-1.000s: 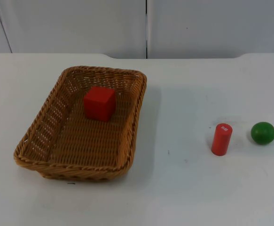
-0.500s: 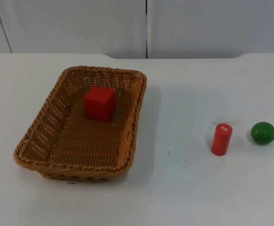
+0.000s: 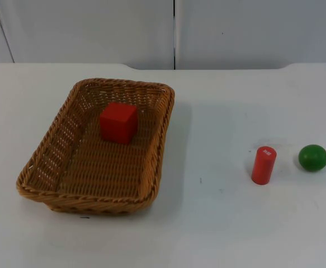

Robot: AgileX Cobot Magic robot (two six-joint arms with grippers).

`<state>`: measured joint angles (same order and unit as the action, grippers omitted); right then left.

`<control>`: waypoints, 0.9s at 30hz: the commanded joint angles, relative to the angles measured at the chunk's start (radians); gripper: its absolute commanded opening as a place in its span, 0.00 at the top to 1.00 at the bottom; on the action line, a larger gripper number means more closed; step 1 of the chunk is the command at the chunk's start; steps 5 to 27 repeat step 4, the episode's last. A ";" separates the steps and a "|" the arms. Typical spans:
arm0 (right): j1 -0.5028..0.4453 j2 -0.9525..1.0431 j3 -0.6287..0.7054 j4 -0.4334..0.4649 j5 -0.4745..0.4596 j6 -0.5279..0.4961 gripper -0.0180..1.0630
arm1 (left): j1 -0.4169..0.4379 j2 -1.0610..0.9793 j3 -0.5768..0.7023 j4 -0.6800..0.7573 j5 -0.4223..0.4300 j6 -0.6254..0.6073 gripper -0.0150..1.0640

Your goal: Pick up the basket with the left hand and place the object to the left of the red cylinder into the basket with the right hand.

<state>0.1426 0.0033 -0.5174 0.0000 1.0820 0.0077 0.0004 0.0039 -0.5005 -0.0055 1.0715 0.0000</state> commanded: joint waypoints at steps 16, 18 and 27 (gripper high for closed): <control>-0.059 -0.003 0.003 0.006 -0.005 0.004 0.01 | 0.002 -0.004 0.005 -0.003 0.002 0.000 0.01; -0.059 -0.003 0.003 0.006 -0.005 0.004 0.01 | 0.002 -0.004 0.005 -0.003 0.002 0.000 0.01; -0.059 -0.003 0.003 0.006 -0.005 0.004 0.01 | 0.002 -0.004 0.005 -0.003 0.002 0.000 0.01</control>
